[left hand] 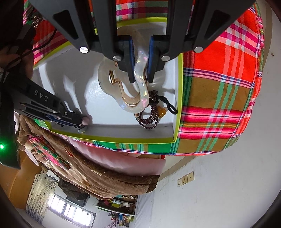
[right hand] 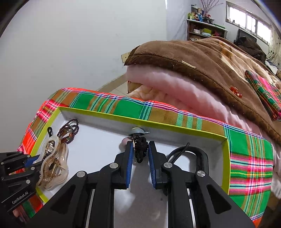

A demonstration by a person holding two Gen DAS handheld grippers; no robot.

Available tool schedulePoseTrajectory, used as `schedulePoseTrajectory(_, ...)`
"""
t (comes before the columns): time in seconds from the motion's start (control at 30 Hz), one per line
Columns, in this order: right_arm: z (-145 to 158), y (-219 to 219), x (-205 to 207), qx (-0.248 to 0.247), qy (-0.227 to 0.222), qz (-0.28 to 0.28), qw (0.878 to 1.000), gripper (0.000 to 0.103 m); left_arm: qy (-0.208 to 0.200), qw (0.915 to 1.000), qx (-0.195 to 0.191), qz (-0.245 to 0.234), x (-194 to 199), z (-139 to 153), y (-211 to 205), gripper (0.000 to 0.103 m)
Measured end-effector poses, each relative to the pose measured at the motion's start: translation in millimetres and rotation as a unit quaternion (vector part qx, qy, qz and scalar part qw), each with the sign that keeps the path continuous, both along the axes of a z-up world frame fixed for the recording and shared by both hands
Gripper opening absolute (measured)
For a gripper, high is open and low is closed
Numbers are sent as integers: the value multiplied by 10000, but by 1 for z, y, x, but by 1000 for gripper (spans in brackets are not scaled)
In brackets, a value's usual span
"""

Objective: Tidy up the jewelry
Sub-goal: 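Lower the claw clip and keychain into the box and open both tools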

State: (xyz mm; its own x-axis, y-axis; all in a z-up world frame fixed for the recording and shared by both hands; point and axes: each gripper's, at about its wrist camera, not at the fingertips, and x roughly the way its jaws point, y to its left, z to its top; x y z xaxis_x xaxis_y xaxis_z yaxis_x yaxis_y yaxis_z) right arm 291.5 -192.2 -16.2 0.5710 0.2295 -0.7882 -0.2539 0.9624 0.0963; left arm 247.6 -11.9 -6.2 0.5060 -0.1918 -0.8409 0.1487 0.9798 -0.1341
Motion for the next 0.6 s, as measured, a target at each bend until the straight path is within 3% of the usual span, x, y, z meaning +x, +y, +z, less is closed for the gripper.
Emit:
schedulePoseTrajectory(0.27, 0, -2, 0, 41, 21, -41, 10000, 21, 6, 10000, 15, 29, 1, 0, 2, 18)
schedulePoseTrajectory(0.37, 2, -2, 0, 59, 10, -50, 10000, 30, -7, 10000, -18, 35, 1, 1, 3, 23)
schedulePoseTrajectory(0.6, 6, -5, -2, 127, -23, -117, 9998, 31, -81, 9999, -52, 72, -2, 7, 4, 38)
